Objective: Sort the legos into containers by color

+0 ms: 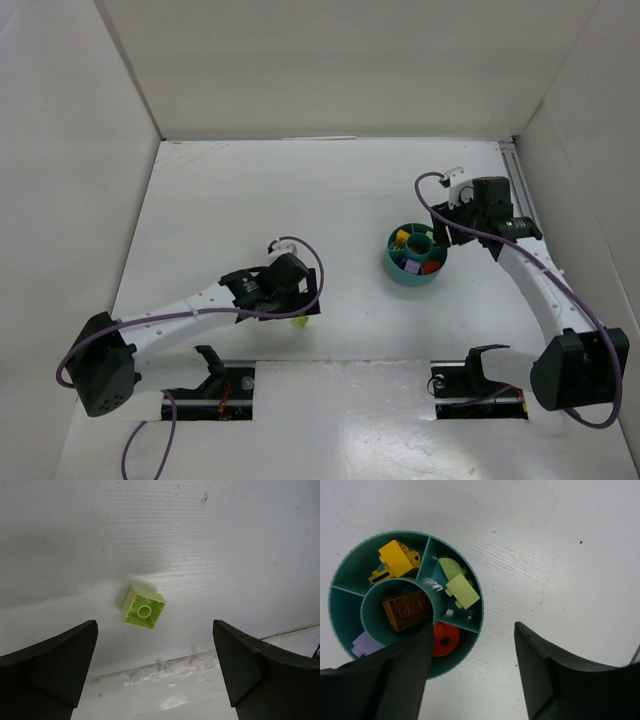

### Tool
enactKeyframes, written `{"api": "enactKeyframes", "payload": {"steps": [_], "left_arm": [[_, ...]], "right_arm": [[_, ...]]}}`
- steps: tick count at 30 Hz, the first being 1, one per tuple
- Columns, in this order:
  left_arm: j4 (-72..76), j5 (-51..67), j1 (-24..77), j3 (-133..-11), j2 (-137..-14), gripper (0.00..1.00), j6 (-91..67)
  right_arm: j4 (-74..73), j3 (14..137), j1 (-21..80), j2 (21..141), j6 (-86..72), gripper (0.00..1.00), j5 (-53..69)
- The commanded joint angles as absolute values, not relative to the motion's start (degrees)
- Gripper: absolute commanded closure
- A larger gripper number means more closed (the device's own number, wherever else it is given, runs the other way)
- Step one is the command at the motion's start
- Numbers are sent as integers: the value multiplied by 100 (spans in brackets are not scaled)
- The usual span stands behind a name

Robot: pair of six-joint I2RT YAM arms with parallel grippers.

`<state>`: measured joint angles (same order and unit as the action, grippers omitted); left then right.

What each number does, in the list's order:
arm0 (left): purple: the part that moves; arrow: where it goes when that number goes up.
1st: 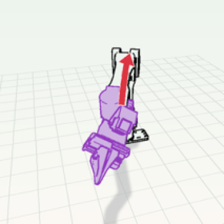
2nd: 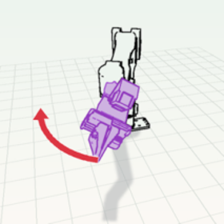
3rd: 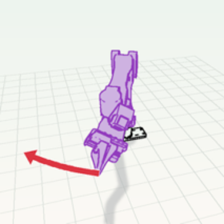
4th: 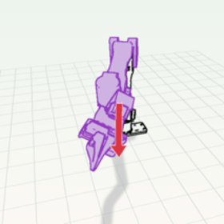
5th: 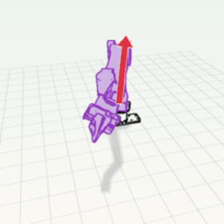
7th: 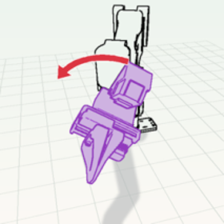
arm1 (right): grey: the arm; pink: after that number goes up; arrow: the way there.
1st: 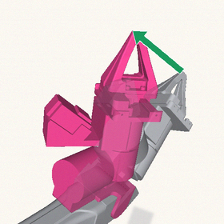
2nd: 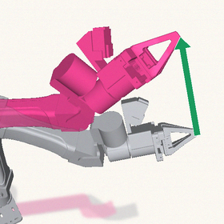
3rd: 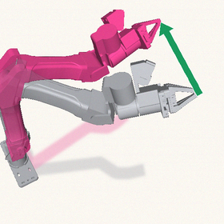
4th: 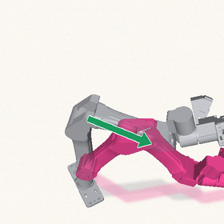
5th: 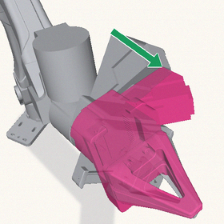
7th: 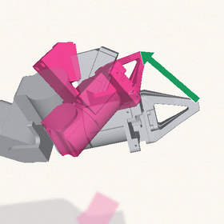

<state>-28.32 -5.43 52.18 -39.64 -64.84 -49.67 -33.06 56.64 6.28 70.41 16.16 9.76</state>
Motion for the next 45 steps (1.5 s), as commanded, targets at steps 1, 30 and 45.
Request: {"api": "enactKeyframes", "payload": {"steps": [1,30,45], "left_arm": [[-3041,-685,5317,-3823,-6267,2,-5150],[-2821,-1679,6144,-4253,-7901,67,-5450],[-1918,-1486,6670,-4580,-6991,89,-3764]], "right_arm": [[-3313,6029,624,6470,1485,30,756],[-4007,5678,519,5204,1433,17,202],[-3763,5292,519,4395,2432,16,2974]]}}
